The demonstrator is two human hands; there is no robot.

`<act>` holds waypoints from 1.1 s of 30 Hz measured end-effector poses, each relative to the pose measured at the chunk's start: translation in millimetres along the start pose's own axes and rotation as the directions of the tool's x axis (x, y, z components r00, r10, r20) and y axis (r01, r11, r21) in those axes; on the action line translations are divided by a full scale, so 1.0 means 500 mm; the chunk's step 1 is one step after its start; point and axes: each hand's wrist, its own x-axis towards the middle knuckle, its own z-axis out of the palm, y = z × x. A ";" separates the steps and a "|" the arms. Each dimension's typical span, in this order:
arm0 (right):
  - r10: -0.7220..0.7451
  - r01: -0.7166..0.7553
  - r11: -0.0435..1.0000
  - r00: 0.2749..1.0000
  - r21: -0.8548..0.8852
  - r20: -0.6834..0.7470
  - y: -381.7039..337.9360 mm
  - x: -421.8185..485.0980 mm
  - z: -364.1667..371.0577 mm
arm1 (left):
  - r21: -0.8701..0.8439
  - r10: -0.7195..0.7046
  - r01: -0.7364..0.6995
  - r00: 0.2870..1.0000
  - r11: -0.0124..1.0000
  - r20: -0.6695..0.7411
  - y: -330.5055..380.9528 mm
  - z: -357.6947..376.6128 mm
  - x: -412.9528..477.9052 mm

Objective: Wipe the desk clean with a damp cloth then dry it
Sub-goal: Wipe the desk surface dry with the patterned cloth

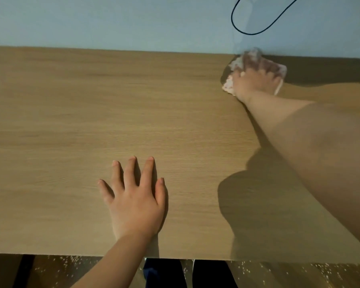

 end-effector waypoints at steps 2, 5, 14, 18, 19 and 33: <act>0.034 -0.033 0.998 0.999 -0.044 0.015 0.005 0.002 -0.001 | 0.011 0.000 0.000 1.000 1.000 0.005 0.000 -0.001 0.001; -0.111 0.115 0.989 0.993 -0.096 0.048 -0.085 -0.036 0.033 | 0.021 0.004 -0.004 1.000 1.000 0.013 0.001 -0.003 0.002; -0.875 0.889 0.452 0.458 -0.073 0.157 -0.259 -0.227 0.108 | 0.051 0.012 -0.013 1.000 0.999 0.010 -0.001 -0.001 0.002; -0.445 0.439 0.880 0.896 -0.179 0.010 -0.070 -0.055 0.047 | 0.038 0.012 -0.012 1.000 0.999 0.003 0.000 0.000 0.000; -0.308 0.302 0.935 0.951 -0.186 -0.004 -0.003 -0.024 0.027 | 0.040 0.014 -0.014 1.000 0.999 0.000 0.000 -0.001 0.001; -0.707 0.704 0.679 0.704 -0.210 0.073 0.084 -0.315 0.037 | 0.011 -0.024 0.023 0.996 1.000 0.086 0.006 -0.017 0.000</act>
